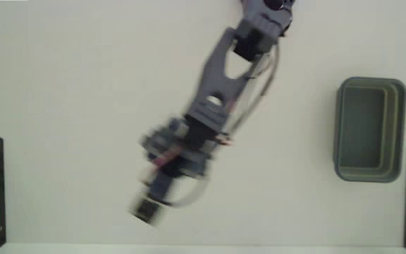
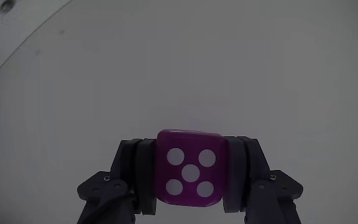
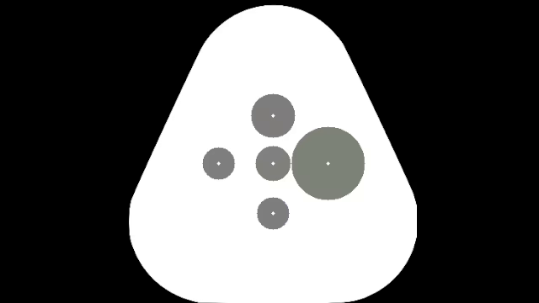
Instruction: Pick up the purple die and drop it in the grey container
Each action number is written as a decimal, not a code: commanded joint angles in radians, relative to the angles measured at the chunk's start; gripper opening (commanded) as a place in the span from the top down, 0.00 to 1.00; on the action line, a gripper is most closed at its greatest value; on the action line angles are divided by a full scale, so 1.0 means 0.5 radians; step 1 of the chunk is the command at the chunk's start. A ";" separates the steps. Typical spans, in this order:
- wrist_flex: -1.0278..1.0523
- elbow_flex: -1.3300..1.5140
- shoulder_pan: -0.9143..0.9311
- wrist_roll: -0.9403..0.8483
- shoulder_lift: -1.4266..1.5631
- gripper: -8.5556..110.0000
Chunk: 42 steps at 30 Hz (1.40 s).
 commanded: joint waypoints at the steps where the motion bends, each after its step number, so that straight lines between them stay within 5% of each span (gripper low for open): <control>1: -0.018 0.039 -0.152 0.009 0.278 0.43; 42: -0.039 0.843 -2.006 0.009 1.059 0.43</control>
